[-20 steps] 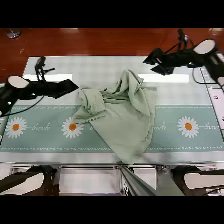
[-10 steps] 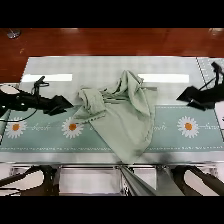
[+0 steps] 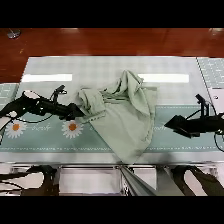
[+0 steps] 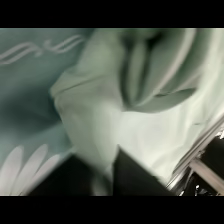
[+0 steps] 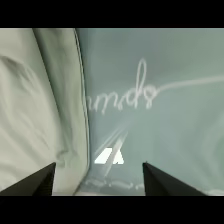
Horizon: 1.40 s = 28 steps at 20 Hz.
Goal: Fold the shirts.
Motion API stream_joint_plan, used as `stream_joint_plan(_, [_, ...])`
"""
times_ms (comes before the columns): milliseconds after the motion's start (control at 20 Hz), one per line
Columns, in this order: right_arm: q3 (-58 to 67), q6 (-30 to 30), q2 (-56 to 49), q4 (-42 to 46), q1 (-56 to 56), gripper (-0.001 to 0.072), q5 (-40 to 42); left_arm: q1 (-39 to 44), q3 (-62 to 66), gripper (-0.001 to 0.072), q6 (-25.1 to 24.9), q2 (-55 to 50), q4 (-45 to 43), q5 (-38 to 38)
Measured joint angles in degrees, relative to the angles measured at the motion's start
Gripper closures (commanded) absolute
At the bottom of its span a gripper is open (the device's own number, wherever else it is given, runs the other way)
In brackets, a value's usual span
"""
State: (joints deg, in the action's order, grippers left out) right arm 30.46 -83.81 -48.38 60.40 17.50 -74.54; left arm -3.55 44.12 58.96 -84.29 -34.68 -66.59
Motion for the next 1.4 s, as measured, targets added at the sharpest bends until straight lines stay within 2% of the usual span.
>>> stream_joint_plan(250, [-5.4,0.0,0.4,-1.9,-1.8,0.0092,-2.7,0.4,0.8,0.0686,-3.2,-0.6,4.3,0.3])
stream_joint_plan(450, [-6.9,-2.1,-2.8,-2.8,-11.1,0.0092,-2.1,0.5,1.0,0.0686,-4.0,-0.7,5.3,0.3])
stream_joint_plan(900, [-5.0,-4.3,-15.2,-14.3,-30.3,0.0106,11.8,0.5,1.0,0.0686,-4.3,-0.7,5.8,-0.1])
stream_joint_plan(950, [-4.0,-4.3,-16.2,-15.3,-31.1,0.0271,13.6,0.5,1.0,0.0686,-4.3,-0.7,5.8,-0.1])
stream_joint_plan(1000, [-3.1,-4.2,-17.2,-15.7,-31.8,0.0524,15.1,0.5,1.0,0.0686,-4.3,-0.7,5.8,-0.1])
stream_joint_plan(1050, [-2.2,-3.6,-18.2,-16.8,-32.2,0.0691,16.5,0.5,1.0,0.0686,-4.3,-0.7,5.8,-0.1])
stream_joint_plan(1250, [2.1,3.4,-20.5,-23.9,-32.8,0.0692,16.2,-0.6,1.1,0.0686,-4.1,-0.2,7.0,-0.8])
stream_joint_plan(1400, [9.7,6.1,-20.9,-24.6,-30.0,0.0693,12.6,-3.7,1.8,0.0687,-5.3,2.4,14.6,-2.3])
